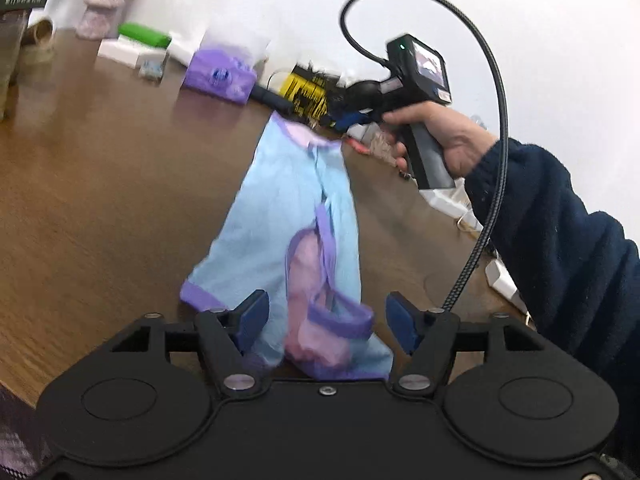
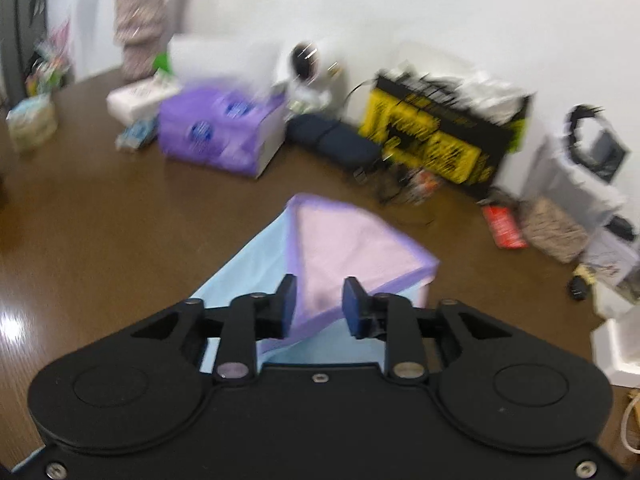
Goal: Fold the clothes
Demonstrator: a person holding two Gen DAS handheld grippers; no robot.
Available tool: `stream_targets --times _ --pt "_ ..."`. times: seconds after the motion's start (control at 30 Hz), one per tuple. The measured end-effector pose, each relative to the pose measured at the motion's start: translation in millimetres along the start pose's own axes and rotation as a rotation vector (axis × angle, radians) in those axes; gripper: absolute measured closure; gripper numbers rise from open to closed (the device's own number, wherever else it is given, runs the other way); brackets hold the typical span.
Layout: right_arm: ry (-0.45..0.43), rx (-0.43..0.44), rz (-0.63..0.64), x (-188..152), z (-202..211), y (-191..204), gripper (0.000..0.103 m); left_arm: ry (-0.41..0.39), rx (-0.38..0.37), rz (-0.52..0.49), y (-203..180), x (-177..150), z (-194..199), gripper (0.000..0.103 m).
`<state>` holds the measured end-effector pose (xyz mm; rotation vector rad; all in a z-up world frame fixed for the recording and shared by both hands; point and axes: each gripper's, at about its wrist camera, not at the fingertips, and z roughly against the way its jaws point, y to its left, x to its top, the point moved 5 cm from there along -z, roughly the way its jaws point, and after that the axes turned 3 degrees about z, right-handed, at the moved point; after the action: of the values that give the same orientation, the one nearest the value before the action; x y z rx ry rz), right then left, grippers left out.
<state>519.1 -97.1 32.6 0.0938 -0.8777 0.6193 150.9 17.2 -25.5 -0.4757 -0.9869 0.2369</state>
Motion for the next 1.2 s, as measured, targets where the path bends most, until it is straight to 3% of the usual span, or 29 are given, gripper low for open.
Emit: stream_targets --times 0.07,0.27,0.37,0.43,0.47,0.5,0.57,0.77,0.8,0.87,0.93,1.0,1.13,1.2 --pt "0.023 0.008 0.006 -3 0 -2 0.051 0.014 -0.001 -0.001 -2 2 -5 0.039" --pt "0.119 0.085 0.054 -23 -19 15 0.05 0.081 -0.015 -0.116 -16 2 -22 0.041" --pt "0.147 0.095 0.055 -26 -36 26 0.052 0.138 0.007 -0.121 -12 -2 -33 0.083" --pt "0.153 0.088 0.051 -26 -46 28 0.072 0.145 0.015 -0.105 -7 -2 -35 0.091" --pt "0.156 0.08 0.052 -27 -53 30 0.077 0.144 0.017 -0.098 -5 -2 -35 0.093" --pt "0.159 0.071 0.052 -27 -59 31 0.091 0.138 0.021 -0.078 -1 -2 -34 0.094" --pt "0.145 0.064 0.028 -26 -63 28 0.093 0.125 0.029 -0.039 6 -3 -30 0.096" --pt "0.109 0.002 -0.032 -26 -70 17 0.095 0.105 0.04 0.019 17 -2 -19 0.096" --pt "0.113 0.027 -0.054 -28 -68 14 0.092 0.102 0.039 0.021 16 -1 -18 0.094" --pt "0.093 0.036 -0.071 -25 -61 8 0.075 0.082 0.042 0.018 16 2 -12 0.09" --pt "0.037 -0.008 -0.099 -14 -48 -10 0.058 0.062 0.044 0.006 16 7 -12 0.079" --pt "0.022 -0.043 -0.16 -6 -44 -30 0.054 0.002 0.042 -0.016 11 14 -5 0.056" --pt "0.087 -0.053 -0.231 -3 -67 -55 0.054 -0.013 0.065 -0.052 12 19 -12 0.057" --pt "0.118 -0.064 -0.228 -6 -79 -55 0.054 0.021 0.077 -0.08 15 21 -20 0.058"
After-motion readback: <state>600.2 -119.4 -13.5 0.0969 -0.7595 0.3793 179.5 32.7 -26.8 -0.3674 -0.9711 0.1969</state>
